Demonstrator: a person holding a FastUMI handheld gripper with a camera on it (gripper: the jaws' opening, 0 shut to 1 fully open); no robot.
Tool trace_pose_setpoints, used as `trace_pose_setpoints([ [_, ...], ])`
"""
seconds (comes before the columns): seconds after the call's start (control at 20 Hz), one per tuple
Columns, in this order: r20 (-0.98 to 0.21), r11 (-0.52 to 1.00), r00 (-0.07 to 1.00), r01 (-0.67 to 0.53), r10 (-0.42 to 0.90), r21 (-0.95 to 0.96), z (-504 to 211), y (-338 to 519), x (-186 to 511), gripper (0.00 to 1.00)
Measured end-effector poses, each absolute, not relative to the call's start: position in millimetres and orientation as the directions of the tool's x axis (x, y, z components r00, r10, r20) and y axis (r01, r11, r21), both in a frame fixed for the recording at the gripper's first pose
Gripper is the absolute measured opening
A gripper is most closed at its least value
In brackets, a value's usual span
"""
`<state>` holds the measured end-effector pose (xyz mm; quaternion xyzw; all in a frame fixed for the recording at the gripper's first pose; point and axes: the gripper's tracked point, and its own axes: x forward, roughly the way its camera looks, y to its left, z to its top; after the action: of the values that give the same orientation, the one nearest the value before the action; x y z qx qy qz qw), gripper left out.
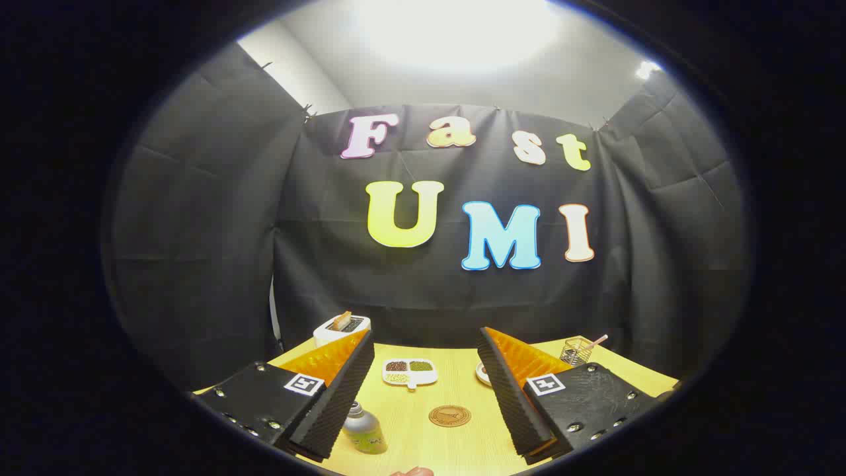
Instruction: Take the bottle from table, then pour the juice into the cup, finally place the bottle on the coaster
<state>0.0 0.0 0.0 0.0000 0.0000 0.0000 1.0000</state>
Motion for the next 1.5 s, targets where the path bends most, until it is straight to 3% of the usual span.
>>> trace_pose_setpoints([
  [1.5,0.043,0.999,0.998,0.044,-0.043,-0.018,-6.7,3.6,-5.9,0.96],
])
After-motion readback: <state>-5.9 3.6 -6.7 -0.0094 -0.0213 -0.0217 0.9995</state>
